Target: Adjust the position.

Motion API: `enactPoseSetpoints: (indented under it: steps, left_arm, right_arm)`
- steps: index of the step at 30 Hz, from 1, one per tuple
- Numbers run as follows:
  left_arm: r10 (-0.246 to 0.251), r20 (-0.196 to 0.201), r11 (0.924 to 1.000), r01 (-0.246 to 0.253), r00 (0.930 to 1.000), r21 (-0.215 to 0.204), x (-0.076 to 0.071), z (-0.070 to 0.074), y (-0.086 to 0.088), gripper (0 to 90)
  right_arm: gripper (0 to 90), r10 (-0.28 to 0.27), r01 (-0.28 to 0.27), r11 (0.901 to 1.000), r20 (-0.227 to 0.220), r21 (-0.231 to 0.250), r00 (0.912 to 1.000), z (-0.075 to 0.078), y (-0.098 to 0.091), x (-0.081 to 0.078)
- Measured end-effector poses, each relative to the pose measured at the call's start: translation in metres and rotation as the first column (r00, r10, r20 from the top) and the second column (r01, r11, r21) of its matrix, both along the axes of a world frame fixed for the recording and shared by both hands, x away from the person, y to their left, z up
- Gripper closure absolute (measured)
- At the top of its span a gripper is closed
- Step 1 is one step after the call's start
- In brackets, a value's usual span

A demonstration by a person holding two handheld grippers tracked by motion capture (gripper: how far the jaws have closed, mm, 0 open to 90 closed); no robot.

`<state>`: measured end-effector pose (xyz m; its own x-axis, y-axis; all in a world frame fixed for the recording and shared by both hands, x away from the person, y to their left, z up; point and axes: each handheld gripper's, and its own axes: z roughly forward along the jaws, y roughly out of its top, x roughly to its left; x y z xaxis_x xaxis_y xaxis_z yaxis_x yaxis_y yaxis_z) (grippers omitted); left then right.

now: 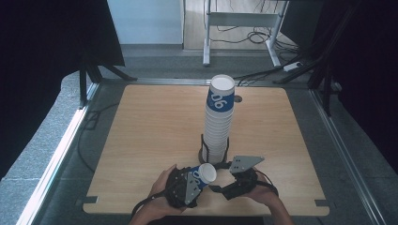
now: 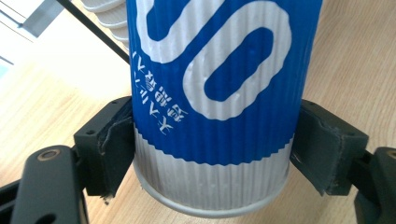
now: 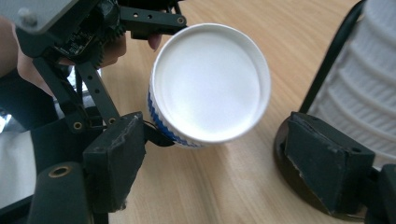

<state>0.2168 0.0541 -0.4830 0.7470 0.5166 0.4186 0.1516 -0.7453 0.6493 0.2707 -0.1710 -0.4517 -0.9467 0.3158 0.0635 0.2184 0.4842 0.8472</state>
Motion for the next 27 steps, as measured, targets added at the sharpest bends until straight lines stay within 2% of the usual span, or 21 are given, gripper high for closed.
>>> enactPoseSetpoints:
  steps: [1, 2, 4, 9, 11, 15, 18, 21, 25, 27]
  left_arm:
    - [0.000, 0.008, 0.9999, 0.000, 1.0000, 0.017, -0.001, 0.000, -0.001, 19.9]
    - [0.000, 0.008, 0.9999, 0.000, 1.0000, 0.017, -0.001, 0.000, -0.001, 19.9]
    - [-0.005, 0.032, 0.9983, 0.003, 0.9995, 0.057, -0.003, -0.002, -0.005, 19.9]
    - [-0.029, 0.057, 0.9938, 0.022, 0.9979, 0.109, -0.008, -0.003, -0.011, 19.8]
    - [-0.037, 0.068, 0.9925, 0.029, 0.9970, 0.119, -0.010, -0.004, -0.014, 19.7]
    - [-0.042, 0.069, 0.9932, 0.034, 0.9967, 0.111, -0.011, -0.004, -0.015, 18.9]
    - [-0.033, 0.062, 0.9975, 0.029, 0.9975, 0.064, -0.009, -0.003, -0.013, 16.5]
    - [-0.032, 0.031, 0.9994, 0.032, 0.9990, 0.014, -0.007, 0.000, -0.009, 11.1]
    - [-0.060, -0.012, 0.9964, 0.059, 0.9981, -0.061, -0.003, 0.006, 0.000, 7.0]
    - [-0.073, -0.016, 0.9945, 0.072, 0.9972, -0.077, -0.003, 0.006, 0.002, 6.8]
  right_arm:
    - [19.6, 0.005, -0.005, 1.0000, -0.007, 0.002, 1.0000, -0.001, 0.001, 0.000]
    - [19.6, 0.005, -0.005, 1.0000, -0.007, 0.002, 1.0000, -0.001, 0.001, 0.000]
    - [19.1, 0.016, -0.015, 0.9999, -0.021, 0.008, 0.9997, -0.004, 0.003, 0.001]
    - [19.0, 0.043, -0.042, 0.9990, -0.051, 0.014, 0.9978, -0.010, 0.010, 0.002]
    - [20.3, 0.051, -0.050, 0.9985, -0.063, 0.023, 0.9967, -0.012, 0.013, 0.003]
    - [27.0, 0.058, -0.054, 0.9972, -0.074, 0.051, 0.9956, -0.014, 0.013, 0.004]
    - [27.7, 0.061, -0.055, 0.9959, -0.083, 0.072, 0.9947, -0.014, 0.010, 0.006]
    - [27.9, 0.067, -0.058, 0.9930, -0.091, 0.103, 0.9936, -0.013, 0.005, 0.008]
    - [28.0, 0.103, -0.079, 0.9800, -0.122, 0.182, 0.9872, -0.012, -0.002, 0.010]
    - [28.0, 0.120, -0.090, 0.9732, -0.136, 0.212, 0.9835, -0.012, -0.004, 0.010]
